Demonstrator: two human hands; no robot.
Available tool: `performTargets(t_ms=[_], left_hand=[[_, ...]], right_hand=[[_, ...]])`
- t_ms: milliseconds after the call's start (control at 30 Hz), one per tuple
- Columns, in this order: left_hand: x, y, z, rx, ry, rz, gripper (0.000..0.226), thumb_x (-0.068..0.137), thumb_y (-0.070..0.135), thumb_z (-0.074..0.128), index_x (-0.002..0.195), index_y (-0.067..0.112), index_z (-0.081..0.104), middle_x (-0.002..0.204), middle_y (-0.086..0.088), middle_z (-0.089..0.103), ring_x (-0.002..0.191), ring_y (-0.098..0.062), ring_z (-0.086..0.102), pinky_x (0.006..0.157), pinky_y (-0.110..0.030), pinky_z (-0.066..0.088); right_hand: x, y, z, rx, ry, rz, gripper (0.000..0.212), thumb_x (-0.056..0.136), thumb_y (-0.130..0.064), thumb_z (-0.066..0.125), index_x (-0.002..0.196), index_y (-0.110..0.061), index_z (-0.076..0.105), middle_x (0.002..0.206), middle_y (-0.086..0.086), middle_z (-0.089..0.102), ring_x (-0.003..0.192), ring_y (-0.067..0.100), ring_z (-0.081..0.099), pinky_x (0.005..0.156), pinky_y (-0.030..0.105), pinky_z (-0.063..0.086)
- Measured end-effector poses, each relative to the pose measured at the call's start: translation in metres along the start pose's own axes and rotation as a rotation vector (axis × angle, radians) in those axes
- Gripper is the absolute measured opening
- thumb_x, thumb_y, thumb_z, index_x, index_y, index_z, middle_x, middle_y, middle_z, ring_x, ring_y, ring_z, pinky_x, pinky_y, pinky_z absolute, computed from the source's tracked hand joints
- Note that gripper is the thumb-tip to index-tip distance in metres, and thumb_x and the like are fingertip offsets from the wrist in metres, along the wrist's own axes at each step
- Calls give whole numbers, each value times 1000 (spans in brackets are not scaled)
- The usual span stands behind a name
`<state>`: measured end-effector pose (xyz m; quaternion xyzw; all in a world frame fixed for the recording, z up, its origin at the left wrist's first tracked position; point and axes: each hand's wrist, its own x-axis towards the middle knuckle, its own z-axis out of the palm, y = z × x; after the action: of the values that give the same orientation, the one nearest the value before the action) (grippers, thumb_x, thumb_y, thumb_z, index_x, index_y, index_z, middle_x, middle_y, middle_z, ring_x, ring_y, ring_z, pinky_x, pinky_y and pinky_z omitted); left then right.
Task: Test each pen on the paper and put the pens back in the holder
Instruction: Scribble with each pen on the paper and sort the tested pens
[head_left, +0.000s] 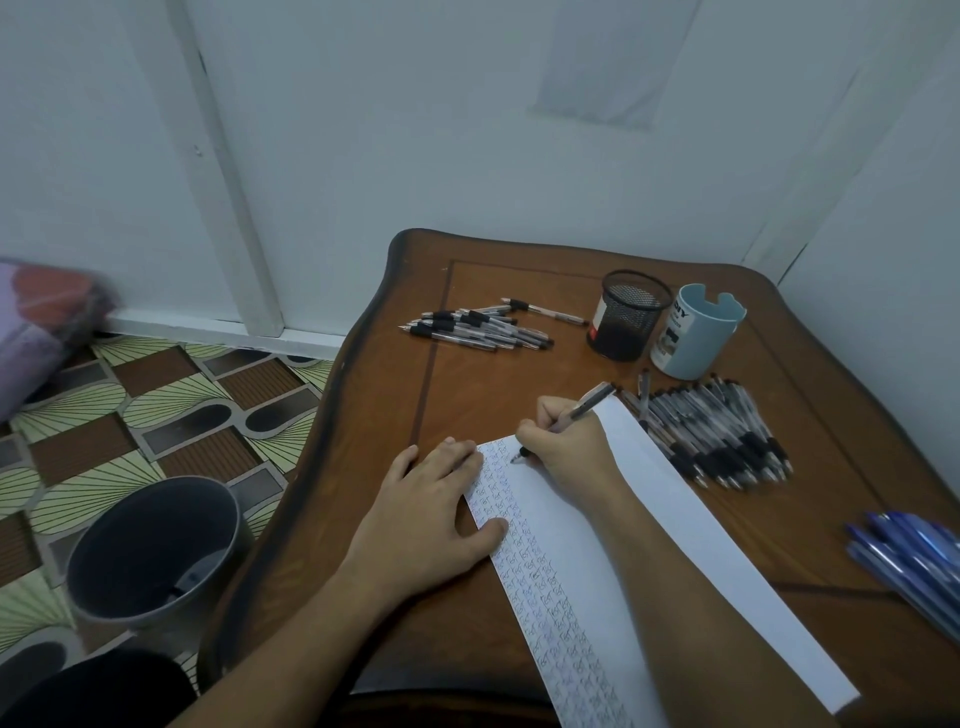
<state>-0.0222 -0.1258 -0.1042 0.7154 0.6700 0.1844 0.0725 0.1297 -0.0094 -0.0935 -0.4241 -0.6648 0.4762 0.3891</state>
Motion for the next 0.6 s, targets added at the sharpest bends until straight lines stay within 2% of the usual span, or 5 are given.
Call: performTargets(t_ms=[167,600], left_hand=[[-1,-1,0,17,0,-2,86,76,74,24,147,26,35,154,15,26,143,-2,15,116,-30,0],[0,0,0,24,-6,1,87,76,74,22,148,26,33,155,14,26,144,-2,15,116,-30,-1]], right_hand=[[1,3,-1,-8,-16,13,46,81,-7,64,48,-25,37,50,-5,32,52,12,38,57,33,40],[0,2,-1,-11,8,0,50,83,-2,63,48,-24,35,51,-3,31,53,13,36,53,29,37]])
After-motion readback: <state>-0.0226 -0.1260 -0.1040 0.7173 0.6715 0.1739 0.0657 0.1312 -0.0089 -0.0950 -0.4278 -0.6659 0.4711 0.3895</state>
